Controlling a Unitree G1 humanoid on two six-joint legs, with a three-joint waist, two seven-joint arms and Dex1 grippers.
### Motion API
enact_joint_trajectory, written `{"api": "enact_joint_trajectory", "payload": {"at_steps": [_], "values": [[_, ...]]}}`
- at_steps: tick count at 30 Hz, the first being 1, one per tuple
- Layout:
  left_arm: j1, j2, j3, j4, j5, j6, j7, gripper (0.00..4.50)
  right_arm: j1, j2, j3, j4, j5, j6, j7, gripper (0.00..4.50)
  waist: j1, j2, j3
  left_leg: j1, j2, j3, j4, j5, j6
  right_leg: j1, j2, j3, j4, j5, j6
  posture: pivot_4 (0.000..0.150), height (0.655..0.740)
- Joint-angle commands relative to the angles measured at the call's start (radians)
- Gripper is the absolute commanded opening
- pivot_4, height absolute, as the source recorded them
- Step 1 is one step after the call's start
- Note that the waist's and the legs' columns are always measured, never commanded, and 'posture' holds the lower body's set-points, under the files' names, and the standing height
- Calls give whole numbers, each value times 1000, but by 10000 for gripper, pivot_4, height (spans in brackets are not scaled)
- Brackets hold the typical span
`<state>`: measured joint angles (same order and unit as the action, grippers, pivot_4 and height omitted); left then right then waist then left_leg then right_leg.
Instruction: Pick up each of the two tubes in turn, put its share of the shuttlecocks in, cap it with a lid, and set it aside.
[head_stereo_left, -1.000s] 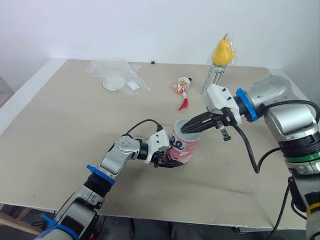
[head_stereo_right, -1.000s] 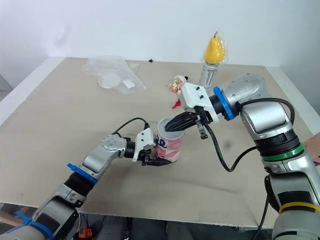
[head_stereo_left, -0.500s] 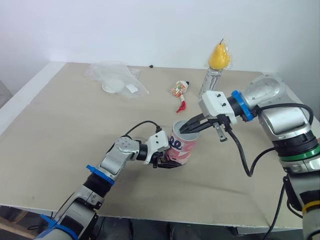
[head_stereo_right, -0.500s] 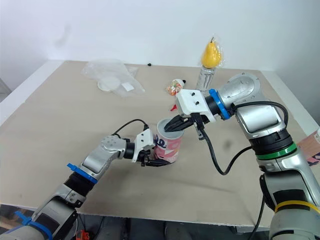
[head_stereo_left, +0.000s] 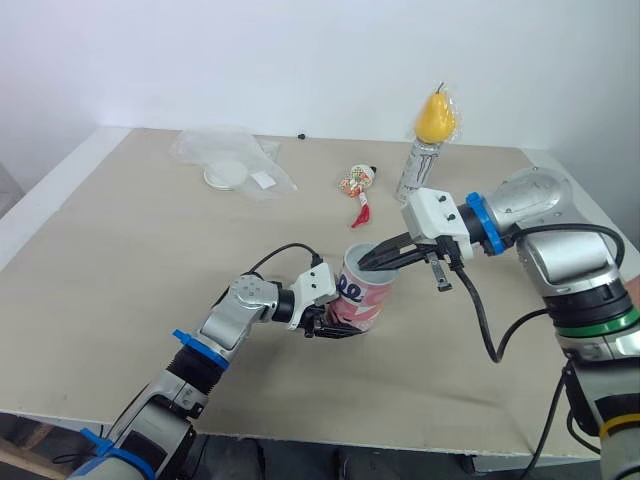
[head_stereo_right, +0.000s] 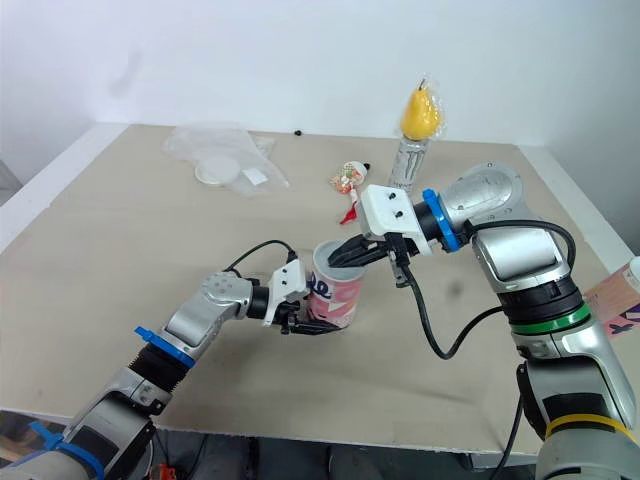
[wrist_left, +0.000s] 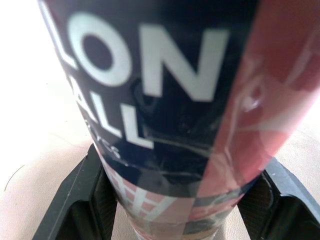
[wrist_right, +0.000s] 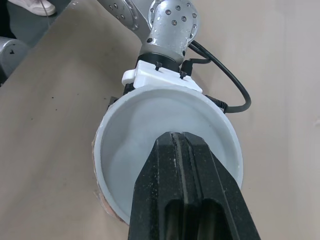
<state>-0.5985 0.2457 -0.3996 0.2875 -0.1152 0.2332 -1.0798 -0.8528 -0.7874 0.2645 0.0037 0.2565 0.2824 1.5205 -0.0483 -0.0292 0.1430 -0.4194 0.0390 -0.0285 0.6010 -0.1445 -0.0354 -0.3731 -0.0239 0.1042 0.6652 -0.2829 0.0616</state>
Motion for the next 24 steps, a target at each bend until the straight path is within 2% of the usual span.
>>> {"api": "enact_joint_trajectory", "payload": {"at_steps": [1,5,8,11,12,14,19,20,22,24], "values": [[-3,13,-10,28,24,4,-8,28151,34,15,81,17,-29,70,29,1050,0,0,0,0,1,0,0,0,0,0,0,0,0,0,0,1500,7400],[-9,16,-2,46,27,-19,-8,28151,-71,-25,-69,12,139,272,51,1050,0,1,2,0,2,0,0,-1,-1,0,1,-1,0,-1,-1,1500,7400],[-11,16,0,54,28,-27,-10,28151,-89,-51,-117,0,190,340,48,1050,2,5,7,-8,2,1,0,0,1,-3,1,-1,0,0,-2,1500,7400],[-12,16,5,59,27,-39,-8,28151,-85,-75,-254,16,281,422,-18,1050,4,7,8,-13,1,1,0,1,1,-8,1,-1,0,0,-1,1500,7400],[-13,15,7,58,26,-42,-6,28151,-63,-78,-326,25,312,444,-66,1050,4,7,8,-18,0,0,0,1,1,-13,1,0,0,3,4,1500,7400],[-13,13,12,54,21,-47,-5,28151,5,-71,-435,14,354,472,-148,1050,4,6,9,-20,-1,-1,0,1,2,-14,1,0,0,3,5,1500,7400],[-6,6,23,48,12,-80,1,28151,245,-30,-572,-59,360,464,-317,1050,4,6,11,-19,-2,-1,0,1,2,-13,1,1,0,2,7,1500,7400],[-2,1,37,40,-7,-78,0,33885,331,-12,-594,-79,348,445,-360,5131,4,6,11,-20,-2,0,1,2,4,-14,1,3,0,3,7,1500,7400],[1,-2,50,30,-28,-80,-6,38577,441,11,-607,-116,338,425,-412,9686,4,5,12,-20,-3,-1,0,3,5,-13,1,3,0,3,8,1500,7400],[3,1,50,23,-30,-98,-17,44552,518,26,-584,-164,333,409,-426,16501,4,7,13,-20,-3,-1,0,3,5,-14,1,4,0,4,10,1500,7400]]}}
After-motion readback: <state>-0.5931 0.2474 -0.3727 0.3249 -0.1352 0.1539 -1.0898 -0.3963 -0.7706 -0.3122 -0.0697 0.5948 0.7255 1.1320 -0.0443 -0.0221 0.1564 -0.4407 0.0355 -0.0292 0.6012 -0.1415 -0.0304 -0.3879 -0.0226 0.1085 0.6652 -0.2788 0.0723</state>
